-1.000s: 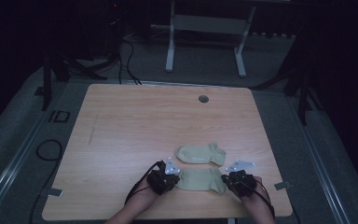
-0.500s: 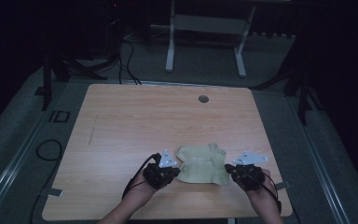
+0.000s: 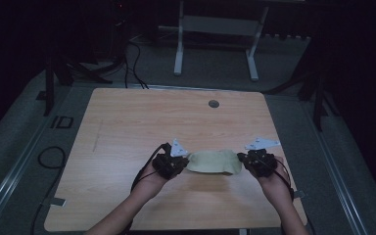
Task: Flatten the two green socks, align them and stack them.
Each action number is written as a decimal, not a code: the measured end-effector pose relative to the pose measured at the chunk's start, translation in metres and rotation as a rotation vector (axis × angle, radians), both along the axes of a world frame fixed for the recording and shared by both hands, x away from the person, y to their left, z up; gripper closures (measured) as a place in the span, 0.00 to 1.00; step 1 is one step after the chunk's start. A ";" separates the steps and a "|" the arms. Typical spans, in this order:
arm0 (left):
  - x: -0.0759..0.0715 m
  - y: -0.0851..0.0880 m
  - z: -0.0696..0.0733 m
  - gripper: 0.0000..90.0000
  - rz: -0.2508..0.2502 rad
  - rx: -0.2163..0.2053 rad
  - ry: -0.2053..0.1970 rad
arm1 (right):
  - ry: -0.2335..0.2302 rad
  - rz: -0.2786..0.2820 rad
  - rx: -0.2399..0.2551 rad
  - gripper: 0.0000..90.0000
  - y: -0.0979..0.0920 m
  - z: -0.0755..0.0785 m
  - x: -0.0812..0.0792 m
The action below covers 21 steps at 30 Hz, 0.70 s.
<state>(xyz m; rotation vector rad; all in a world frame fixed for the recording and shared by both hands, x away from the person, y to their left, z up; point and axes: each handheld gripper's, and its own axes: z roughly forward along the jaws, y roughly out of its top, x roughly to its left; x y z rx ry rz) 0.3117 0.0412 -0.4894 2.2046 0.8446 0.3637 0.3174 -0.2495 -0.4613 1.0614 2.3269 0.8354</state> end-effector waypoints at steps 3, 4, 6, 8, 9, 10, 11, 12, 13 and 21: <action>0.011 0.000 -0.004 0.97 0.017 0.008 0.003 | 0.006 -0.008 0.002 1.00 0.001 -0.003 0.012; 0.013 0.000 -0.006 0.97 0.022 0.010 0.007 | 0.013 -0.013 0.000 1.00 0.001 -0.006 0.016; 0.020 -0.001 -0.013 0.97 0.027 0.019 0.019 | 0.026 -0.019 0.001 1.00 0.002 -0.011 0.022; 0.024 -0.003 -0.019 0.97 0.036 0.024 0.029 | 0.042 -0.028 -0.001 1.00 0.001 -0.019 0.029; 0.027 -0.003 -0.025 0.97 0.038 0.021 0.044 | 0.052 -0.030 0.005 1.00 0.001 -0.024 0.032; 0.030 -0.004 -0.030 0.97 0.041 0.016 0.057 | 0.068 -0.035 0.000 1.00 0.001 -0.031 0.035; 0.032 -0.005 -0.034 0.97 0.045 0.025 0.062 | 0.075 -0.041 -0.012 1.00 0.002 -0.036 0.037; 0.033 -0.007 -0.038 0.97 0.049 0.030 0.067 | 0.077 -0.041 -0.021 1.00 0.002 -0.040 0.038; 0.035 -0.008 -0.042 0.97 0.044 0.029 0.081 | 0.089 -0.045 -0.020 1.00 0.002 -0.045 0.040; 0.039 -0.012 -0.058 0.96 0.039 0.049 0.102 | 0.139 -0.070 -0.039 0.99 0.000 -0.072 0.050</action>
